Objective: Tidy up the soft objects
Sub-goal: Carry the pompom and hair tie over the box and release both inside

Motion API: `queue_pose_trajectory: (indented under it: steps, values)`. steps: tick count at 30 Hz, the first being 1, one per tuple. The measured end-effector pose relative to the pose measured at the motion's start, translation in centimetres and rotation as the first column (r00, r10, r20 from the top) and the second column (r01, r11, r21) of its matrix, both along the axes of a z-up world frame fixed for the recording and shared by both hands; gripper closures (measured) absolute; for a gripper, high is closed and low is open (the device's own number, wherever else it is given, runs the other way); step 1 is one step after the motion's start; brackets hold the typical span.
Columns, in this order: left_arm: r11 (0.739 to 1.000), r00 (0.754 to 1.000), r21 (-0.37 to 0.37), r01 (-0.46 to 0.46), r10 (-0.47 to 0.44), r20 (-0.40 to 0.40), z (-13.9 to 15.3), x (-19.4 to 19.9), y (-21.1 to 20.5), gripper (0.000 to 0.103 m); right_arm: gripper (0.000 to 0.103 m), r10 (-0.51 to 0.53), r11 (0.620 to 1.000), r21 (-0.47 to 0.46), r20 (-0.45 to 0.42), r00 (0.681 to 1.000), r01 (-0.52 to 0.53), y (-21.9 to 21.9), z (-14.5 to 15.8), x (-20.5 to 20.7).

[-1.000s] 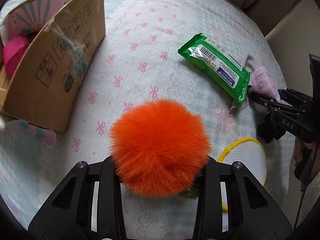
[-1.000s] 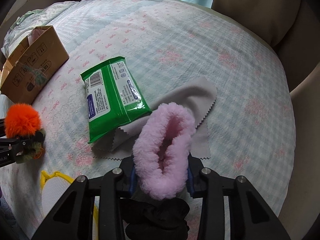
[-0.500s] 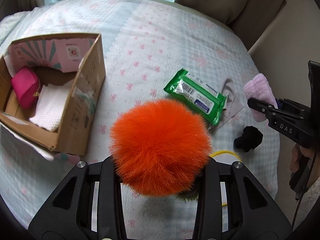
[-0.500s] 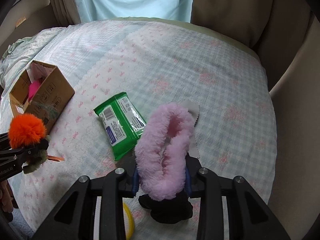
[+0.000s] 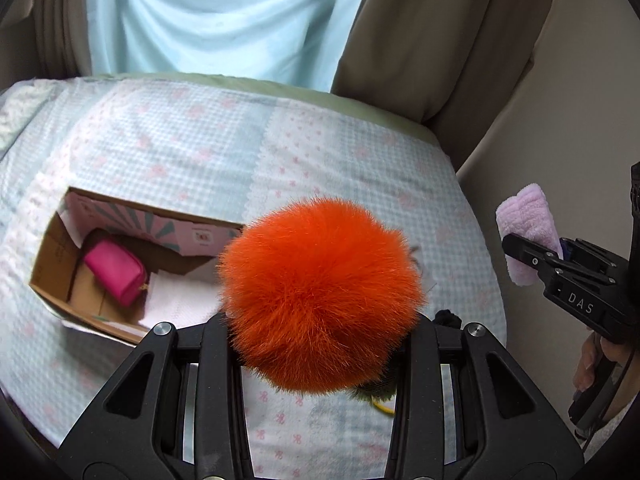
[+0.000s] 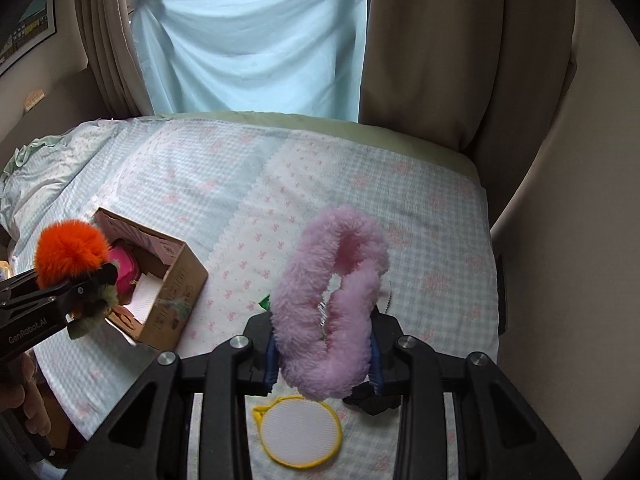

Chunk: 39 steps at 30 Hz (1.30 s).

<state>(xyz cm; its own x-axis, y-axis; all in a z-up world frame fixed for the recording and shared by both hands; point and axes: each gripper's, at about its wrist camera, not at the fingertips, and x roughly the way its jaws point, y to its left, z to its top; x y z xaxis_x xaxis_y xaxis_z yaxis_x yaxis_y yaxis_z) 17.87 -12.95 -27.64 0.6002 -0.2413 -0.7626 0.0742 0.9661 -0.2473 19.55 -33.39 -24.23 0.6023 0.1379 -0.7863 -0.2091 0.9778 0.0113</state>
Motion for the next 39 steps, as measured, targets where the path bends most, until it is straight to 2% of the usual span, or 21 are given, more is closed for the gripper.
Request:
queue_pose_trajectory:
  steps: [7,10,19,23,29,33,39]
  values:
    - [0.999,0.999,0.031,-0.009,0.008,0.042,5.6,0.1,5.6,0.072,0.071,-0.023,0.994,0.107,0.006,1.0,0.022,6.1,5.0,-1.2]
    - [0.999,0.999,0.044,-0.001,-0.001,0.036,7.1,0.6,8.9,0.072,0.071,-0.022,0.996,0.082,0.016,1.0,0.021,9.7,6.0,-1.5]
    - [0.995,0.997,0.071,0.076,-0.075,-0.025,8.0,3.0,19.7,0.072,0.071,-0.103,0.989,0.108,-0.025,0.994,0.105,20.3,5.9,-0.9]
    - [0.987,0.989,0.081,0.14,-0.135,-0.064,6.9,4.7,23.7,0.072,0.071,-0.148,0.982,0.111,-0.056,0.987,0.153,24.4,4.8,-0.6]
    - [0.968,0.967,0.111,0.227,-0.211,-0.14,4.0,7.0,27.6,0.072,0.071,-0.219,0.959,0.153,-0.131,0.967,0.238,28.3,2.1,0.4]
    - [0.959,0.951,0.126,0.254,-0.224,-0.214,0.8,8.6,29.1,0.072,0.071,-0.224,0.96,0.13,-0.177,0.958,0.249,30.4,-0.1,1.3]
    - [0.954,0.93,0.151,0.259,-0.204,-0.304,-4.1,10.2,30.0,0.072,0.071,-0.232,0.954,0.126,-0.257,0.938,0.27,30.8,-4.6,2.9]
